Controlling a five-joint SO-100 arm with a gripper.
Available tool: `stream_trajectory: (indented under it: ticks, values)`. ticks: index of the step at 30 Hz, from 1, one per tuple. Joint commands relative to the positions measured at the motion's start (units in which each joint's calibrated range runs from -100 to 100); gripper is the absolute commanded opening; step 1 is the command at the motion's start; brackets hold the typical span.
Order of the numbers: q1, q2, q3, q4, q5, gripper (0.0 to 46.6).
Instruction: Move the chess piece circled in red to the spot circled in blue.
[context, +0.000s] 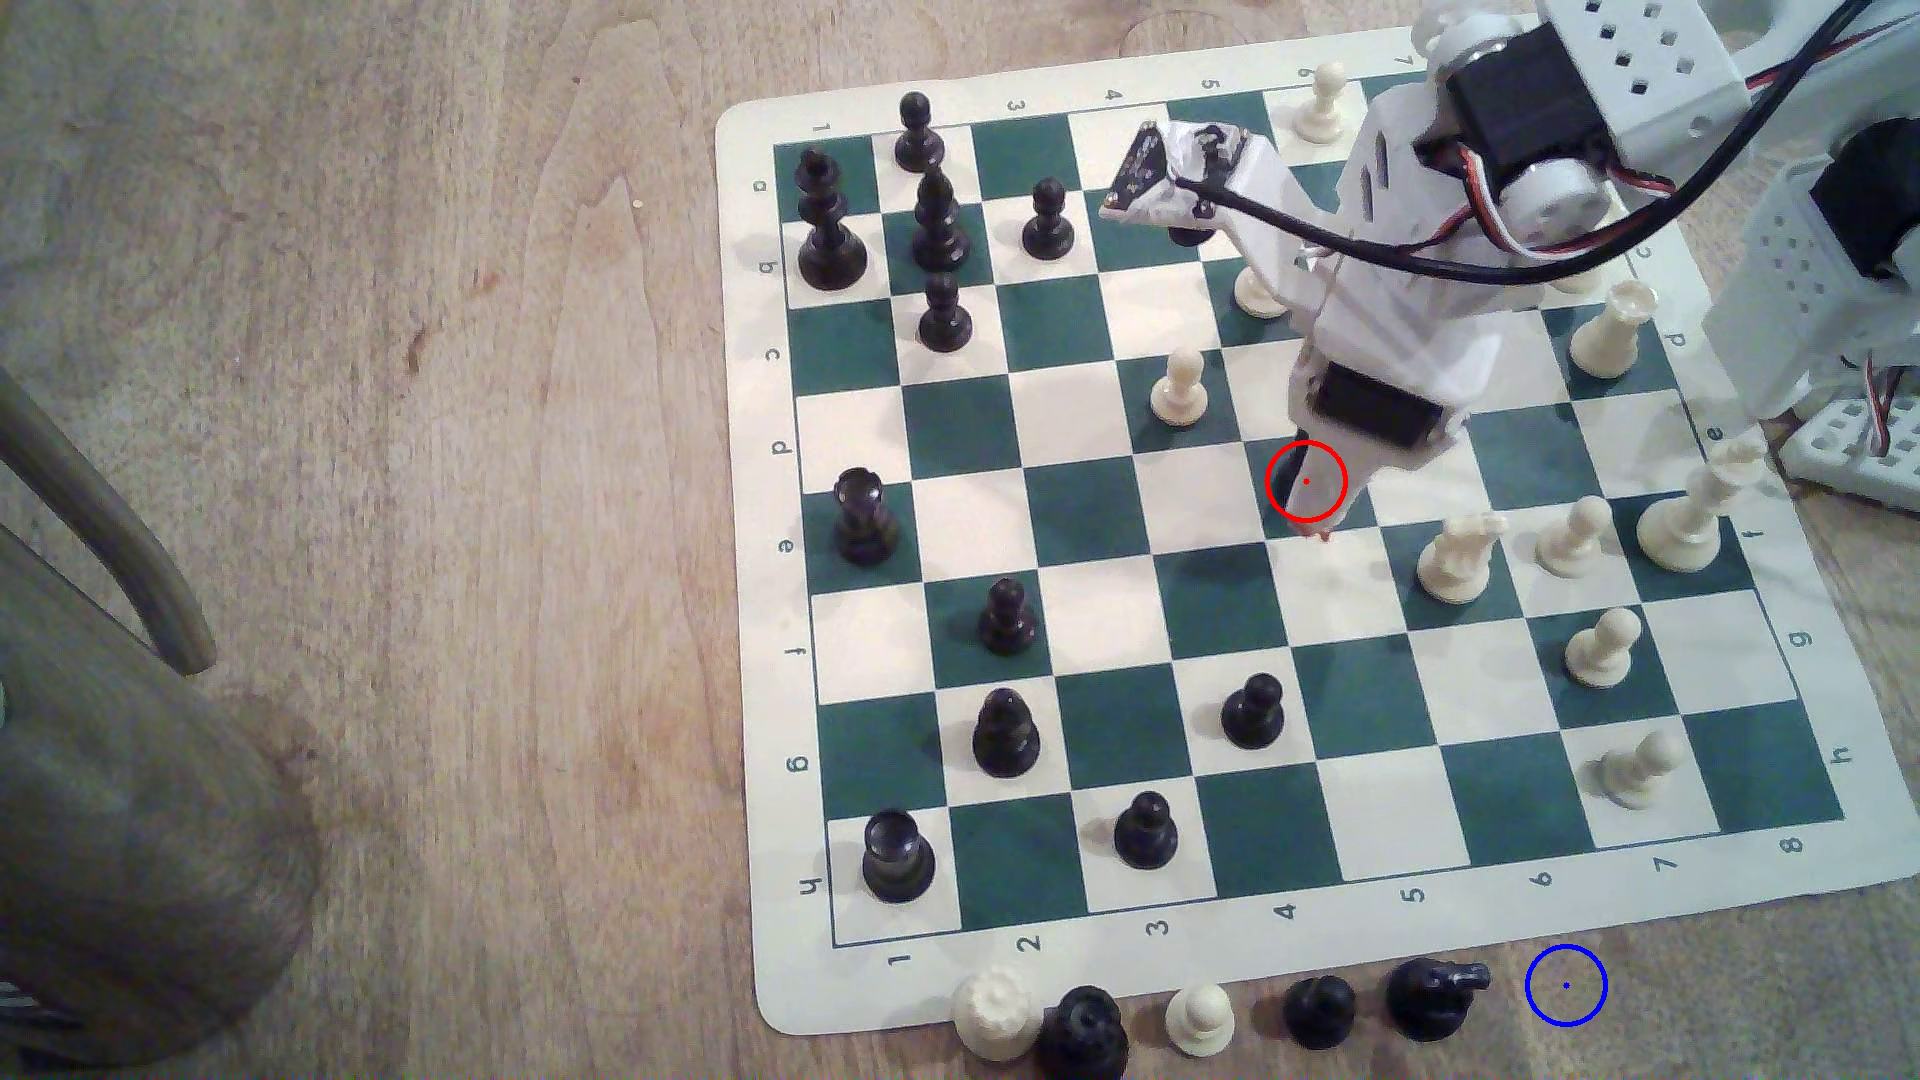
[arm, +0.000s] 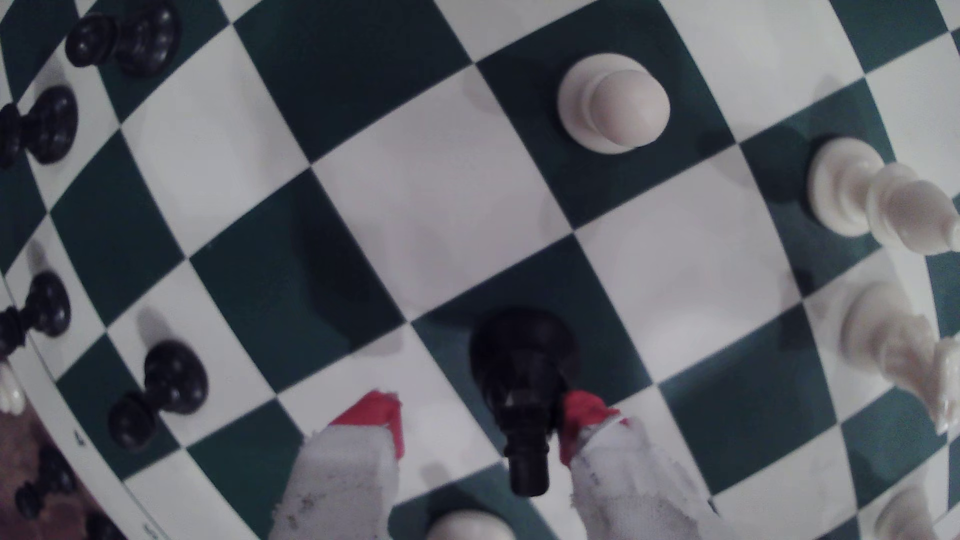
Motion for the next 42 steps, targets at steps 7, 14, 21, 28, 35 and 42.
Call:
stream_trajectory:
  ticks: [7,14,21,28,35,42]
  values:
    - [0.03,-0.88,-2.55,-0.91,-0.29,14.3]
    - [-0.05,-0.97,-2.55,-0.74,0.24,0.8]
    - [-0.13,-1.14,-2.55,-0.58,0.10,0.2]
    - [-0.13,-6.32,-2.91,0.73,-0.05,0.2]
    - [-1.85,-17.10,-11.79,12.36,-0.49,0.2]
    - [-15.14,-24.40,-24.39,24.57,-3.86,0.8]
